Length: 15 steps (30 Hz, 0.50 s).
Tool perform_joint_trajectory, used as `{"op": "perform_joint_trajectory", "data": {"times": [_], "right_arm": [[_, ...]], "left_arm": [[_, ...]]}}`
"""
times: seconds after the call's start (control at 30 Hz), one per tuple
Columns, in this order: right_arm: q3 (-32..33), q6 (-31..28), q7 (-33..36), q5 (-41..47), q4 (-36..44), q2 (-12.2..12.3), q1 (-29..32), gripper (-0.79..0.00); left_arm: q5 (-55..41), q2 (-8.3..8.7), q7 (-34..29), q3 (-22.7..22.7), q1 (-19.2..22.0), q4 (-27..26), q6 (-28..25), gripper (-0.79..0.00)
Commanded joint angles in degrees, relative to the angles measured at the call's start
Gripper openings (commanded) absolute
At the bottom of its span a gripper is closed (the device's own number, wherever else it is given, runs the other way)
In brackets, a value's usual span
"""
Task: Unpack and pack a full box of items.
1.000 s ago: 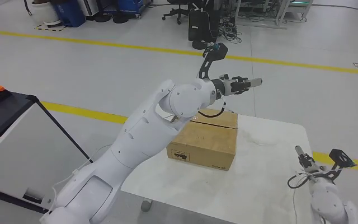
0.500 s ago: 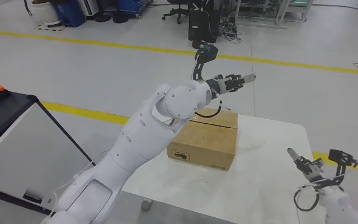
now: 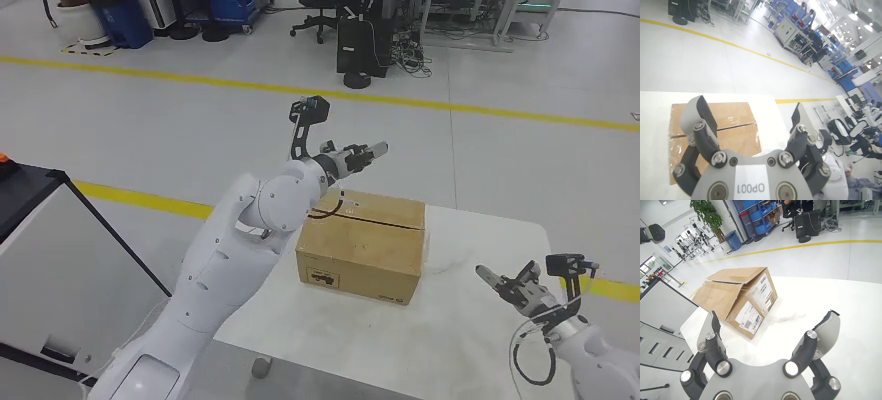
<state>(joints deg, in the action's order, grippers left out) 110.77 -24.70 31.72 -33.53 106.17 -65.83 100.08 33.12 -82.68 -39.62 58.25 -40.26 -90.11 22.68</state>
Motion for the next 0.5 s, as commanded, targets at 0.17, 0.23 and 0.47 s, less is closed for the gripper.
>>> {"op": "perform_joint_trajectory", "data": {"times": [0.17,0.23,0.47], "right_arm": [[0.00,0.01,0.00,-0.01,-0.01,0.00,0.00,0.000],[-0.77,-0.34,0.99,1.12,-0.20,-0.03,0.25,0.000],[-1.55,-3.08,21.95,19.54,-2.09,1.50,-4.26,0.000]], "left_arm": [[-0.84,-0.04,1.11,-0.06,0.10,0.13,0.00,0.000],[-0.84,-0.04,1.11,-0.06,0.10,0.13,0.00,0.000],[2.08,1.35,4.78,7.09,-5.44,-1.18,2.92,0.000]]}}
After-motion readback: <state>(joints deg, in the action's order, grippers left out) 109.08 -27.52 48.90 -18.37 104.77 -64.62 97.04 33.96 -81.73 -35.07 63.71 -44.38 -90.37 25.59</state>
